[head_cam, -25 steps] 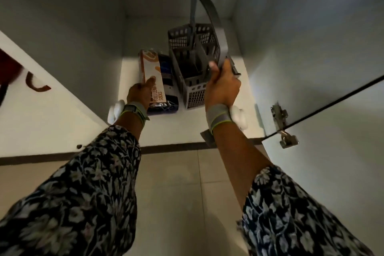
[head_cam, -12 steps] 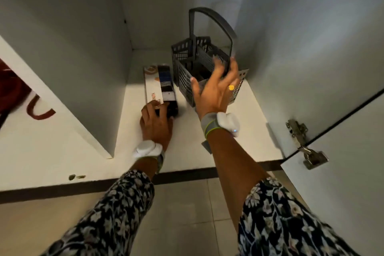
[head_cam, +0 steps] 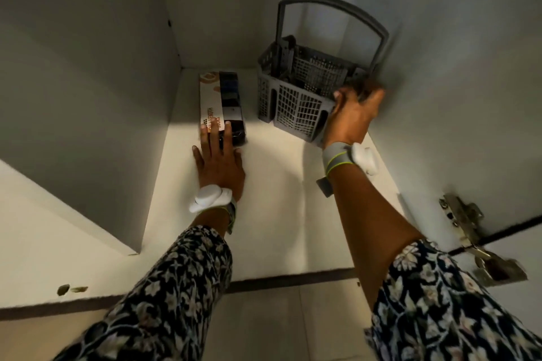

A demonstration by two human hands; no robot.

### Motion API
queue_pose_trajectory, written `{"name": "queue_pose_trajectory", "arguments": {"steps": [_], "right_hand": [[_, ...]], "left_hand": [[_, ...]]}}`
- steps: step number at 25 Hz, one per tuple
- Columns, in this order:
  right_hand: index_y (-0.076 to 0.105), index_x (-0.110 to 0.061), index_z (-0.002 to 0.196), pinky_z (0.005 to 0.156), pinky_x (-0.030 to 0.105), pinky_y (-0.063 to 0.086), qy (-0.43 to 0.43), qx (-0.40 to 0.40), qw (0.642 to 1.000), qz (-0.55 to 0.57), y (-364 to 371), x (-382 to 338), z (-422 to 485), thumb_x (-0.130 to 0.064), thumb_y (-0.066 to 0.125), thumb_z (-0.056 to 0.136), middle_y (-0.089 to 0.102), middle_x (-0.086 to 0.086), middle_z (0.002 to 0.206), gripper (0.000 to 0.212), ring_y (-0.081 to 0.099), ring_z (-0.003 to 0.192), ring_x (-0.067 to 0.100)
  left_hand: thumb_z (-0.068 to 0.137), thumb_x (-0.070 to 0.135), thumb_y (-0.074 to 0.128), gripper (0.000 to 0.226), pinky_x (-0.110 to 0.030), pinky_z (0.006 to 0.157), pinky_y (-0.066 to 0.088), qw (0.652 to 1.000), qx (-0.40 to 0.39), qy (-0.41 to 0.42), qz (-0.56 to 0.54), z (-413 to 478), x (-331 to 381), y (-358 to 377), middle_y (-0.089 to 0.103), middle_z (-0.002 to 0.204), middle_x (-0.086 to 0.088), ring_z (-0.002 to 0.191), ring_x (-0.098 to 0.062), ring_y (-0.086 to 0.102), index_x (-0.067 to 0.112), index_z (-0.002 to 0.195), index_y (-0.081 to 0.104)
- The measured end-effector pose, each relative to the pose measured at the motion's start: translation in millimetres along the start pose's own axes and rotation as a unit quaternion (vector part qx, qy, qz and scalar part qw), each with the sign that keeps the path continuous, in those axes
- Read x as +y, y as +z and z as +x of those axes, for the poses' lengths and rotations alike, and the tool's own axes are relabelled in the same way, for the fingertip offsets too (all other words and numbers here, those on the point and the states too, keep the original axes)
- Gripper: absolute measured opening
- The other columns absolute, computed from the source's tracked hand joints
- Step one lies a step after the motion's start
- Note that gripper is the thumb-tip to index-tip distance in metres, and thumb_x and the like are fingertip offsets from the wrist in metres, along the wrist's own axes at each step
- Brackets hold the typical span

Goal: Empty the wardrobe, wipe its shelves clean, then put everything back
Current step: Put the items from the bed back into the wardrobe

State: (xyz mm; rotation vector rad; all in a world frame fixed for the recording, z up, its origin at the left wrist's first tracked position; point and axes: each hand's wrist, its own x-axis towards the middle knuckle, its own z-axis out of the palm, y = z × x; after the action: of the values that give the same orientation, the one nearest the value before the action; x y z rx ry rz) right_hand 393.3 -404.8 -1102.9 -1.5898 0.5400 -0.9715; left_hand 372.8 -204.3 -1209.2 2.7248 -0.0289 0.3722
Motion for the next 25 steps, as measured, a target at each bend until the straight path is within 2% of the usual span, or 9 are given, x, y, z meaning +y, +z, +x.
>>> {"name": "queue_pose_trajectory", "arguments": {"steps": [3, 5, 7, 9, 11, 13, 15, 19, 25], "right_hand": [[0.053, -0.015, 0.093, 0.074, 0.034, 0.044, -0.089, 0.101, 0.984, -0.112, 17.7, 6.8, 11.6, -0.010, 0.048, 0.087, 0.056, 0.026, 0.104, 0.009, 0.057, 0.082, 0.024], [0.061, -0.010, 0.102, 0.083, 0.038, 0.036, -0.208, 0.069, 0.935, -0.278, 25.4, 23.5, -3.4, -0.023, 0.051, 0.088, 0.056, 0.025, 0.111, 0.021, 0.055, 0.094, 0.037], [0.060, -0.010, 0.115, 0.090, 0.044, 0.040, -0.234, -0.008, 0.907, -0.350, 35.6, 35.4, -24.8, -0.025, 0.056, 0.086, 0.054, 0.021, 0.120, 0.033, 0.051, 0.105, 0.039], [0.048, -0.012, 0.134, 0.100, 0.045, 0.038, -0.203, -0.063, 0.906, -0.367, 43.5, 41.3, -32.9, -0.017, 0.059, 0.084, 0.045, 0.021, 0.134, 0.051, 0.044, 0.120, 0.039], [0.031, -0.017, 0.146, 0.106, 0.043, 0.034, -0.165, -0.098, 0.911, -0.365, 43.7, 43.3, -26.2, -0.012, 0.059, 0.085, 0.033, 0.018, 0.146, 0.068, 0.034, 0.130, 0.037], [0.015, -0.024, 0.151, 0.105, 0.045, 0.037, -0.136, -0.127, 0.918, -0.351, 45.8, 45.9, -15.2, -0.008, 0.056, 0.086, 0.020, 0.015, 0.152, 0.078, 0.029, 0.134, 0.035], [0.007, -0.026, 0.151, 0.100, 0.046, 0.043, -0.110, -0.165, 0.925, -0.325, 48.2, 46.8, -8.1, -0.005, 0.052, 0.087, 0.012, 0.012, 0.154, 0.081, 0.032, 0.133, 0.035], [0.004, -0.028, 0.151, 0.102, 0.042, 0.042, -0.071, -0.198, 0.925, -0.317, 57.6, 46.2, 9.8, -0.006, 0.050, 0.090, 0.005, 0.009, 0.158, 0.080, 0.035, 0.134, 0.034], [0.030, -0.017, 0.147, 0.114, 0.022, 0.014, -0.037, -0.320, 0.897, -0.302, 73.5, 66.2, 19.1, -0.011, 0.052, 0.092, -0.009, 0.006, 0.159, 0.059, 0.002, 0.147, 0.023]], "left_hand": [[0.094, 0.014, 0.044, 0.056, -0.051, 0.115, 0.013, 0.997, 0.070, -0.036, 0.005, 5.6, 0.0, 3.0, 0.022, 0.153, -0.018, 0.141, -0.035, 0.019, 0.013, 0.147, 0.027], [0.084, 0.002, 0.052, 0.043, -0.051, 0.097, 0.044, 0.990, 0.135, -0.041, 0.026, 5.4, 3.7, 1.5, 0.048, 0.128, -0.024, 0.111, -0.036, 0.041, 0.005, 0.126, 0.046], [0.078, -0.004, 0.049, 0.034, -0.045, 0.075, 0.052, 0.988, 0.146, -0.034, 0.030, 6.1, 3.3, 1.2, 0.054, 0.109, -0.024, 0.092, -0.035, 0.046, 0.003, 0.112, 0.051], [0.084, 0.000, 0.044, 0.037, -0.047, 0.089, 0.048, 0.993, 0.117, -0.027, 0.025, 8.3, 1.4, 3.0, 0.052, 0.118, -0.023, 0.104, -0.036, 0.047, 0.003, 0.120, 0.052], [0.096, 0.012, 0.038, 0.043, -0.047, 0.113, 0.025, 0.998, 0.049, -0.050, -0.003, 10.1, -1.2, 4.5, 0.038, 0.144, -0.017, 0.132, -0.033, 0.034, 0.008, 0.139, 0.040], [0.102, 0.024, 0.029, 0.048, -0.042, 0.119, 0.006, 0.997, -0.012, -0.073, -0.001, 11.9, -2.6, 6.5, 0.019, 0.157, -0.008, 0.145, -0.025, 0.015, 0.016, 0.149, 0.024], [0.103, 0.030, 0.023, 0.050, -0.041, 0.119, 0.000, 0.997, -0.030, -0.066, 0.032, 12.7, -3.4, 7.8, 0.007, 0.160, -0.002, 0.147, -0.020, 0.006, 0.020, 0.151, 0.015], [0.102, 0.034, 0.020, 0.053, -0.045, 0.118, -0.002, 0.994, -0.058, -0.064, 0.068, 17.8, -2.1, 8.7, -0.007, 0.160, 0.000, 0.148, -0.017, -0.002, 0.023, 0.152, 0.007], [0.101, 0.034, 0.020, 0.054, -0.053, 0.117, -0.003, 0.991, -0.111, -0.005, 0.080, 30.8, -2.2, 6.0, -0.010, 0.160, 0.003, 0.148, -0.014, -0.003, 0.025, 0.152, 0.002]]}}
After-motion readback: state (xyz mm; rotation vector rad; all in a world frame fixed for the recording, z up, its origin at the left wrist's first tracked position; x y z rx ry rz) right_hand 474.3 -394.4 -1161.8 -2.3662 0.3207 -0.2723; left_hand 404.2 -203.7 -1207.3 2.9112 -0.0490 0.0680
